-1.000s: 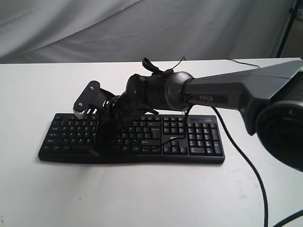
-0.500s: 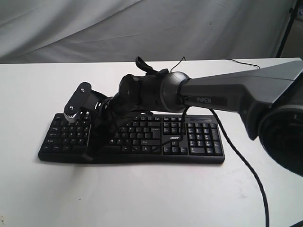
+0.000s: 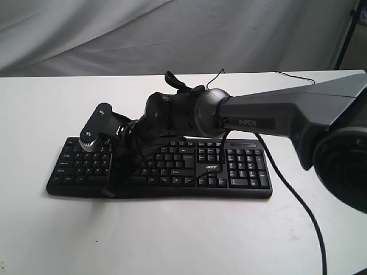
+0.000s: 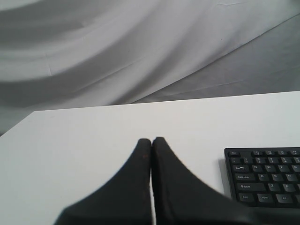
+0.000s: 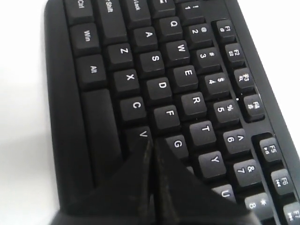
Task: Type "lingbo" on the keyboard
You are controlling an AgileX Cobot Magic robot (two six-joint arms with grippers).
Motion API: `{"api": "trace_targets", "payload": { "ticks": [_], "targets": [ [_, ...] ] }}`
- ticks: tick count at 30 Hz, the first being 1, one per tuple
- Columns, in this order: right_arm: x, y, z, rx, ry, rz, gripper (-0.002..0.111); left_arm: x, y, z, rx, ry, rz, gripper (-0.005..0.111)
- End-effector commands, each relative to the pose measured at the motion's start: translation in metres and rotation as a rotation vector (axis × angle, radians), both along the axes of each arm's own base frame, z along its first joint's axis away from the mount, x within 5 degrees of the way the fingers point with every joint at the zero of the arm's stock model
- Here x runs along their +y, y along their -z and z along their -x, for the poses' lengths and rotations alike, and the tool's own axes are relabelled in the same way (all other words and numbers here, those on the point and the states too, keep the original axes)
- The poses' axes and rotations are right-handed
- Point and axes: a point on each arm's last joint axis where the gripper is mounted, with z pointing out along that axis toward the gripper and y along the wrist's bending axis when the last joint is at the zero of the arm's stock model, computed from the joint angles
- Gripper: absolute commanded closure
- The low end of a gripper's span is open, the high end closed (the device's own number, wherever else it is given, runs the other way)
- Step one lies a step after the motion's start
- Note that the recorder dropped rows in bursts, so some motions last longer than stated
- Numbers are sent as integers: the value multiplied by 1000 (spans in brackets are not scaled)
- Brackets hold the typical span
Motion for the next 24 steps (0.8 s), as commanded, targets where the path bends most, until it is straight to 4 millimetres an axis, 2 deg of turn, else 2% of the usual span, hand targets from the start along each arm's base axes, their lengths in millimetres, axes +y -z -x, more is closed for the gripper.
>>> {"api": "trace_targets", "payload": {
  "ticks": [1,6,13,20,22,24],
  "targets": [
    [-2,-4,1,-12,-6,3,108,0,1,-1,2,4,3,106],
    [-2,-4,-1,-24,-3,2,108,0,1,-1,2,4,3,106],
    [-2,12,-1,-8,-17,25,108,0,1,-1,2,4,3,106],
    [-2,11,-1,-12,-15,23,108,0,1,-1,2,4,3,106],
    [-2,2,-1,-26,-16,16,108,0,1,-1,2,4,3,106],
    [-2,-15,-1,-54,-19,1,108,0,1,-1,2,4,3,106]
  ]
}}
